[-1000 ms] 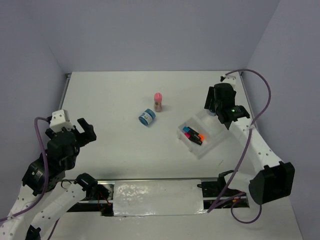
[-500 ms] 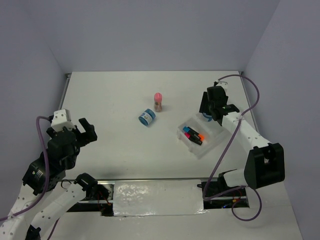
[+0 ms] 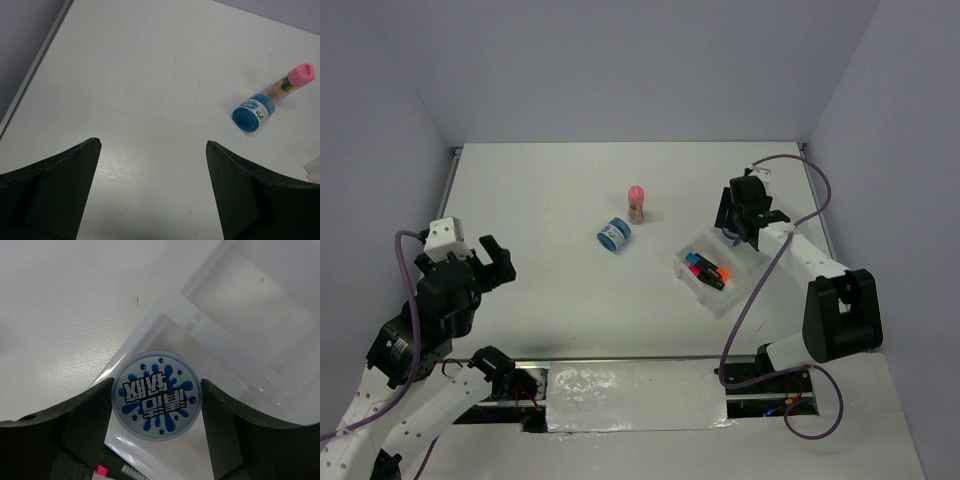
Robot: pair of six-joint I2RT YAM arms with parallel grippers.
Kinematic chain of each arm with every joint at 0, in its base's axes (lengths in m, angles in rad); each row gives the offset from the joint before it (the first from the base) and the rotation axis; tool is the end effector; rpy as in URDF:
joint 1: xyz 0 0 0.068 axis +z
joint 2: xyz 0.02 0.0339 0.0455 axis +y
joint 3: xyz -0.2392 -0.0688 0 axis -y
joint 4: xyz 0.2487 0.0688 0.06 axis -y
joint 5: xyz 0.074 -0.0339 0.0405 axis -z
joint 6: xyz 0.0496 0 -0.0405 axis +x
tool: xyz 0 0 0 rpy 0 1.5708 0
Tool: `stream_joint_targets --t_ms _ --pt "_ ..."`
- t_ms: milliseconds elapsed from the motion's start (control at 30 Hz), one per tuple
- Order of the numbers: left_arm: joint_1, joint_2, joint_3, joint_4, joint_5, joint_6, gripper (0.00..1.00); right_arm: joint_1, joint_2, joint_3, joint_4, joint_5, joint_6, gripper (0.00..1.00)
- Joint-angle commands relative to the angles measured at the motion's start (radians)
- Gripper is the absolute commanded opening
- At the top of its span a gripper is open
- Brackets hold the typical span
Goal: Sort the stationery into containers
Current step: Place the stationery in the storage box, then pick up the stationery from the center of the board.
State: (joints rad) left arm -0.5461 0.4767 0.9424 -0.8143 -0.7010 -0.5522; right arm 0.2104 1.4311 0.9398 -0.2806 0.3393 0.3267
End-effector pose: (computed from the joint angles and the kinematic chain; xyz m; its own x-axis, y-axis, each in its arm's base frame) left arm 0.1088 -0.0287 0.3503 -0.1850 -0.3567 -0.9157 -0.2562 0.9171 -0.3054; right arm 0.3172 0.0509 0.2017 -0.6344 0.1740 -0.7532 0.2533 0.9673 0.0101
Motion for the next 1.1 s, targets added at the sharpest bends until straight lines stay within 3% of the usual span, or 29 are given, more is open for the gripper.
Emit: stream_joint_targets --t_ms 0,100,133,300,367,533,700,800,833,933,1067 --pt "0.003 0.008 0.001 0.041 0.000 0.018 0.99 -0.006 -0.015 0.005 0.086 0.017 0.017 0.76" --pt "0.002 0.010 0.002 0.038 0.000 0.018 0.99 -0.006 -0.034 0.007 0.083 0.004 0.011 0.89" --pt "0.003 0.011 0.001 0.040 0.001 0.018 0.99 -0.006 -0.040 0.010 0.075 0.006 0.011 0.99" --pt "0.002 0.007 0.001 0.038 -0.002 0.017 0.99 -0.002 -0.061 0.033 0.041 -0.020 0.017 1.00" --pt "0.003 0.008 0.002 0.038 -0.003 0.015 0.99 0.061 -0.139 0.025 0.044 -0.029 0.032 1.00" --pt "0.006 0.022 0.007 0.018 -0.038 -0.008 0.99 0.343 -0.274 0.083 0.064 0.015 0.069 1.00" --pt "0.009 0.068 0.001 0.059 0.009 0.018 0.99 0.552 -0.201 0.209 -0.057 0.182 0.190 1.00" --pt "0.011 0.195 0.033 0.082 0.173 0.049 0.99 0.598 -0.213 0.206 -0.083 0.215 0.244 1.00" --pt "0.011 0.286 0.047 0.107 0.293 0.055 0.99 0.600 -0.248 0.197 -0.075 0.202 0.233 1.00" --pt "0.008 0.516 0.133 0.185 0.472 0.069 0.99 0.600 -0.342 0.162 -0.075 0.165 0.206 1.00" --pt "-0.035 0.770 0.168 0.375 0.472 0.079 0.99 0.598 -0.452 0.110 -0.077 0.118 0.152 1.00"
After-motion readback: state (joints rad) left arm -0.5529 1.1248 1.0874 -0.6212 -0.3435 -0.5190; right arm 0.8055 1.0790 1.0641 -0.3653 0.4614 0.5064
